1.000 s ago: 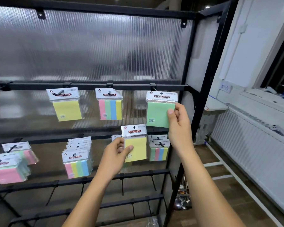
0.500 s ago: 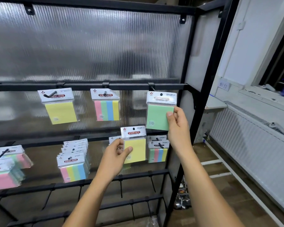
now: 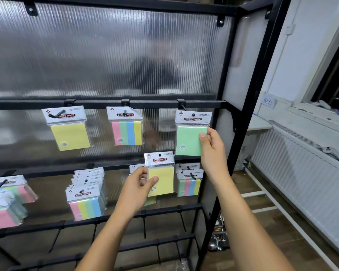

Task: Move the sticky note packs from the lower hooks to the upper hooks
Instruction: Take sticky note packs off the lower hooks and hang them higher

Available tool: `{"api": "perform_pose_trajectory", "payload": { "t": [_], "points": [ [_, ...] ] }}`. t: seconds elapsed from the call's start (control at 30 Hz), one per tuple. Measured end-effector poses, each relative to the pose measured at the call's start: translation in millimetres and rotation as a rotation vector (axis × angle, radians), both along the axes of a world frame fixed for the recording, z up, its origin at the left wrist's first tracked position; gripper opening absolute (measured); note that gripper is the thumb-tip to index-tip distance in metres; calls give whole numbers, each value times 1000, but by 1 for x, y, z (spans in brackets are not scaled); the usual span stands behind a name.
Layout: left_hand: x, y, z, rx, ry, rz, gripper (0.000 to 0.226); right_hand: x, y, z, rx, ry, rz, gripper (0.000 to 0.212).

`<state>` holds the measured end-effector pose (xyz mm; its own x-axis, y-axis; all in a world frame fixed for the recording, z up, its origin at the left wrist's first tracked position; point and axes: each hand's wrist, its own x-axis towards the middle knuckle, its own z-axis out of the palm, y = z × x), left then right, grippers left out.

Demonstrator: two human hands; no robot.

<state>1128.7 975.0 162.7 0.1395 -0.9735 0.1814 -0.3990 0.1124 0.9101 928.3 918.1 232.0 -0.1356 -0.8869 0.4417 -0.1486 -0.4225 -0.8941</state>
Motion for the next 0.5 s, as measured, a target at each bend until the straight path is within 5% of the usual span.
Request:
{"api": "perform_pose_trajectory", "payload": {
  "t": [0.5],
  "points": [
    [2,-10,-3,-3,2,-6,11,9,-33,-3,45,46,-31,10]
  ]
}}
